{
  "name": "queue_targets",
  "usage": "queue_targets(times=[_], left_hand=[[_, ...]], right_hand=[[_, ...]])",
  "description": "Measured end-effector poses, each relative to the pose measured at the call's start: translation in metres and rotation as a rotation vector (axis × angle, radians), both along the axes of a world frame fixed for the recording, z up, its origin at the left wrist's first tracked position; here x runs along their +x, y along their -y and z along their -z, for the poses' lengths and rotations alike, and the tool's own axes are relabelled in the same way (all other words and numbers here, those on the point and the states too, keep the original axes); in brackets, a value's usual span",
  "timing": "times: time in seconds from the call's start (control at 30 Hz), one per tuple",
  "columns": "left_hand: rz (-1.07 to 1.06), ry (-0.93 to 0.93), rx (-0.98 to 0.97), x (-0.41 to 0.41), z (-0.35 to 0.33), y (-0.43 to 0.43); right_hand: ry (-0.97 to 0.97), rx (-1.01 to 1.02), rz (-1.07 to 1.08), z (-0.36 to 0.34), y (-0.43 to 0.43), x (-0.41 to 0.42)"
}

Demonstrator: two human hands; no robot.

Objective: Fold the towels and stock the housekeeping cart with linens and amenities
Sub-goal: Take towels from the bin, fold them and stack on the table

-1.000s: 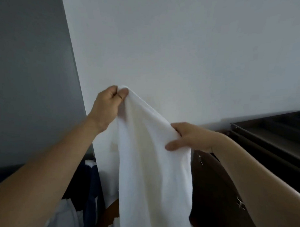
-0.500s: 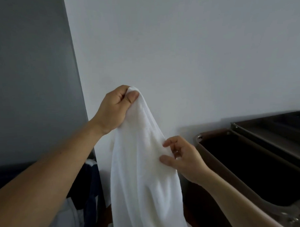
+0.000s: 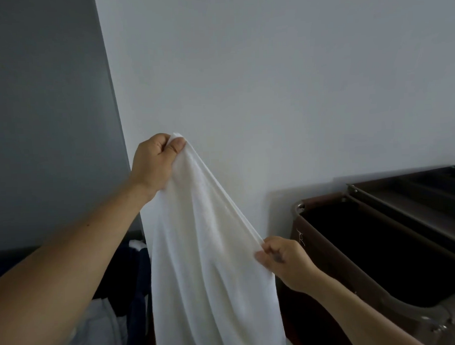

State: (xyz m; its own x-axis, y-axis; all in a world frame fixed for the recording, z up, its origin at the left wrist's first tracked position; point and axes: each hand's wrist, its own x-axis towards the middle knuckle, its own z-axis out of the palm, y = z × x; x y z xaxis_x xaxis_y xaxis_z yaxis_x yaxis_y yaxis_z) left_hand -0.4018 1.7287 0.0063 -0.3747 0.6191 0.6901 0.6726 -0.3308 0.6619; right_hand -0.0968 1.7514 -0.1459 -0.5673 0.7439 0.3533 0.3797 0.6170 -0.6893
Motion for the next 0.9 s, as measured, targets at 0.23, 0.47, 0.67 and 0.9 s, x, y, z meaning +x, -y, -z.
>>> queue_targets(times=[0.23, 0.47, 0.67, 0.9], left_hand=[[-0.146, 0.036, -0.068, -0.034, 0.021, -0.011], [-0.156, 0.095, -0.100, -0.050, 0.034, -0.016], [-0.196, -0.100, -0.239, -0.013, 0.049, 0.007], [0.557, -0.217, -0.637, 0.076, 0.056, 0.042]], right_hand=[[-0.252, 0.074, 0.281, -0.025, -0.018, 0.019], [-0.188, -0.051, 0.277, -0.029, -0.026, 0.012], [0.047, 0.091, 0.396, -0.046, -0.032, 0.007], [0.098, 0.205, 0.250, -0.076, -0.006, -0.040]])
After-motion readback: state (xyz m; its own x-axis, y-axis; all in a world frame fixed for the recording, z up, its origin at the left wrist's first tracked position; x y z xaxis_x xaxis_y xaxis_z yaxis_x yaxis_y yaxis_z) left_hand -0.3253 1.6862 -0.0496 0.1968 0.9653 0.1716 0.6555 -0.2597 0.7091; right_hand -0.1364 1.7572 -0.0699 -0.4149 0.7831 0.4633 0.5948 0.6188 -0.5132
